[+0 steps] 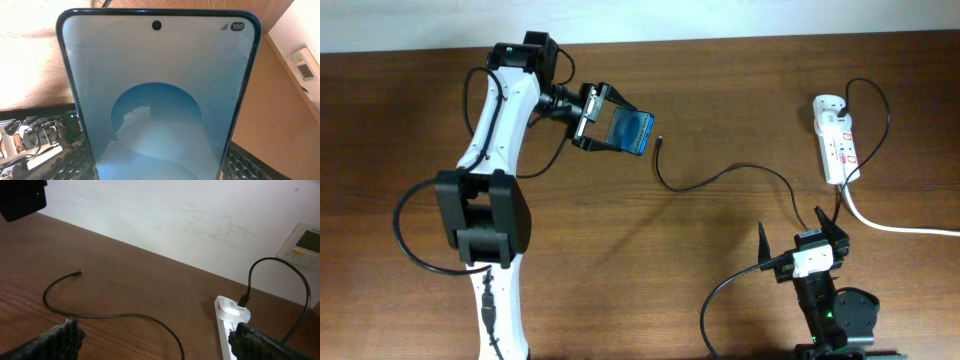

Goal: Plug charger to phone and switch on socket

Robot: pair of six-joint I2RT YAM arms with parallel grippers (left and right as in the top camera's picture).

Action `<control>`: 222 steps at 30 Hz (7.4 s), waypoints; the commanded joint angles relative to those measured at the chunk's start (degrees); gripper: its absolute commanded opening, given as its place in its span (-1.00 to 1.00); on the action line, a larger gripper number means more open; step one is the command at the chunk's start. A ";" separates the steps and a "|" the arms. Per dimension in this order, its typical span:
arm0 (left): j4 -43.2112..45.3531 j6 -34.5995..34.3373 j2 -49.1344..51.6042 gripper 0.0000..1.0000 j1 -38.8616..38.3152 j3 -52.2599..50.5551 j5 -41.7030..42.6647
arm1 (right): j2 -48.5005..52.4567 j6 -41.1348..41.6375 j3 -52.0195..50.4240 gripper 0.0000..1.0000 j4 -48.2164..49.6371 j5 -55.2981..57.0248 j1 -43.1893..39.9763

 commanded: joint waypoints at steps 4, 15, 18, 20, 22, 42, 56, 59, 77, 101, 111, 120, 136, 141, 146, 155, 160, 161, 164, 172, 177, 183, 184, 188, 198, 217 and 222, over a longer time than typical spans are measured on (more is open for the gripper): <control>-0.15 -1.27 -0.33 -1.00 0.24 1.55 3.21 | -0.44 0.81 -0.31 0.97 -0.37 -0.33 -0.22; -0.61 -1.33 -0.33 -1.00 0.17 1.55 3.96 | -0.44 0.81 -0.31 0.97 -0.33 -0.35 -0.22; -1.07 -1.31 -0.33 -1.00 -0.13 1.53 3.10 | -0.44 0.81 -0.31 0.97 -0.35 -0.31 -0.22; -1.49 -1.29 -0.33 -1.00 -0.59 1.53 2.14 | -0.44 0.81 -0.31 0.97 -0.31 -0.35 -0.22; -1.77 -1.27 -0.33 -1.00 -1.22 1.53 -0.87 | -0.44 0.83 -0.31 0.97 0.55 -0.37 -0.22; -4.63 -1.29 -0.33 -1.00 -2.45 1.53 3.30 | 7.28 21.90 5.35 0.97 3.91 -11.32 -0.22; -4.26 -3.30 -0.33 -1.00 -1.68 1.53 -18.75 | 53.11 21.88 40.06 0.97 -11.58 -34.58 -0.22; -3.69 -4.72 -0.33 -1.00 -1.68 1.53 -25.68 | 61.68 21.88 45.68 0.97 -11.93 -45.94 -0.22; 0.48 -21.35 -0.31 -1.00 -6.78 1.53 -43.63 | 94.16 59.71 48.41 0.53 10.86 -34.21 9.81; 4.44 -22.73 -0.31 -1.00 -14.43 1.53 -31.34 | 94.25 68.76 48.41 0.14 13.33 -22.56 18.23; 1.84 -22.29 -0.31 -1.00 -15.69 1.53 -31.36 | 94.25 63.36 48.41 -0.06 13.62 -15.69 20.76; 1.40 -22.32 -0.31 -1.00 -15.69 1.53 -31.34 | 94.25 63.45 48.41 -0.25 13.79 -15.74 20.87; 1.42 -22.32 -0.31 -1.00 -15.69 1.53 -31.34 | 94.25 63.87 48.41 -0.35 13.57 -18.32 22.29; 1.42 -22.32 -0.31 -1.00 -15.69 1.53 -31.34 | 94.25 63.87 48.41 -0.45 13.57 -18.99 22.29; 1.42 -22.32 -0.31 -1.00 -15.69 1.53 -31.34 | 94.25 63.87 48.41 -0.63 13.57 -19.19 22.29; 1.40 -22.32 -0.31 -1.00 -15.63 1.53 -31.23 | 94.25 63.87 48.41 -0.92 13.88 -19.26 22.23; 1.40 -22.32 -0.31 -1.00 -15.61 1.53 -31.12 | 94.23 63.89 48.41 -0.92 14.64 -21.24 20.13; 1.40 -22.29 -0.31 -1.00 -15.52 1.53 -31.12 | 94.23 63.87 48.41 -0.92 14.62 -21.90 19.50; 1.44 -19.76 -0.31 -1.00 -15.23 1.53 -31.12 | 94.18 63.87 48.41 -0.92 14.58 -24.06 16.72; 8.55 13.73 -0.31 -0.79 -12.52 1.53 -23.21 | 93.42 67.17 48.43 -0.92 16.61 -25.90 9.44; 18.29 23.58 -0.31 -0.51 -9.05 1.53 -4.94 | 92.78 79.01 48.46 -0.92 27.26 -26.25 6.03; 26.75 23.56 -0.31 -0.15 -5.95 1.53 11.06 | 92.78 101.13 48.63 -0.92 35.82 -15.87 6.25; 28.61 23.54 -0.31 -0.11 -5.68 1.53 13.46 | 92.78 103.75 48.85 -0.92 36.17 -14.99 6.60; 35.71 19.80 -0.31 0.04 -5.33 1.53 19.50 | 92.78 109.63 50.69 -0.92 36.57 -7.69 10.10; 38.21 18.34 -0.31 0.08 -5.27 1.53 19.39 | 92.78 110.62 56.48 -0.92 36.72 0.48 14.73; 40.92 -0.50 -0.31 -0.11 -5.99 1.53 4.31 | 93.02 116.43 57.20 -0.92 32.20 14.53 23.93; 40.89 -0.50 -0.31 -0.14 -6.14 1.53 2.56 | 93.33 117.96 57.20 -0.92 32.11 15.39 25.27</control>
